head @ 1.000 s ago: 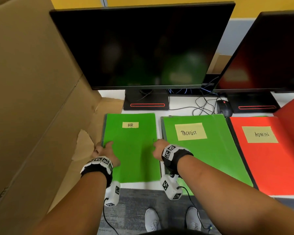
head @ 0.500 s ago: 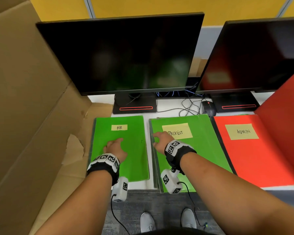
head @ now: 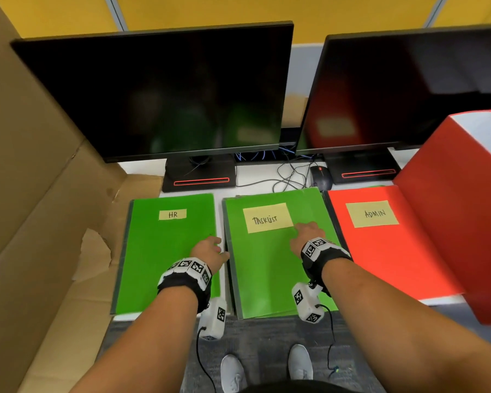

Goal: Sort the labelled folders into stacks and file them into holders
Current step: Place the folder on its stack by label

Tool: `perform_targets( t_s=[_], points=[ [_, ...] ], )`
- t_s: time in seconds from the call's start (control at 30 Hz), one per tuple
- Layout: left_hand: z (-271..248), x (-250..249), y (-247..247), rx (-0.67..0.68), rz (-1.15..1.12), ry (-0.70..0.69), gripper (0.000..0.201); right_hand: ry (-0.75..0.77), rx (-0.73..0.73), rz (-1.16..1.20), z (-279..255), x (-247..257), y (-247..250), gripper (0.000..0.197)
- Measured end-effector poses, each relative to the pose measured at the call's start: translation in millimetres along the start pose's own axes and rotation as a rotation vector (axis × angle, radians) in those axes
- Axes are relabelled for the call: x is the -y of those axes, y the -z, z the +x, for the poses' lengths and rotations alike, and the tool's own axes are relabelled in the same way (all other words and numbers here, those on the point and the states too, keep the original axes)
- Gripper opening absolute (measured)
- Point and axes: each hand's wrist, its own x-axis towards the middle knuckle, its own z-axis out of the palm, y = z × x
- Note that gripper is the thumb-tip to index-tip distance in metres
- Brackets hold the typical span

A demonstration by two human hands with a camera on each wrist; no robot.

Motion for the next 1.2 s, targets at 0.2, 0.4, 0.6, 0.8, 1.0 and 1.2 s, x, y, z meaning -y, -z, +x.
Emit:
perform_targets(
  t_s=[0.2, 0.4, 0.6, 0.8, 1.0, 1.2],
  points=[
    [-2, -15, -17, 0.004, 0.049, 0.01, 0.008, -0.137, -0.017, 0.019, 2, -36, 0, 0.045],
    [-2, -18, -19, -0.101, 0.004, 0.035, 0.016, -0.073, 0.015, 0.026, 4, -40, 2, 0.046],
    [4, -24, -22, -0.17, -0.228, 0.035, 0.022, -0.06, 0.05, 0.084, 14, -43, 6, 0.05],
    [0, -24, -10, -0.183, -0.386, 0.074, 0.043, -0.014, 0.016, 0.323, 23, -52, 15, 0.062],
    [7, -33, -17, -0.15, -0.332, 0.052, 0.046, 0.078, -0.167, 0.629, 27, -55, 35, 0.04],
    [8, -31, -45, -0.114, -0.178, 0.09, 0.042, 0.027, -0.271, 0.596, 27, -82, 54, 0.032]
  ],
)
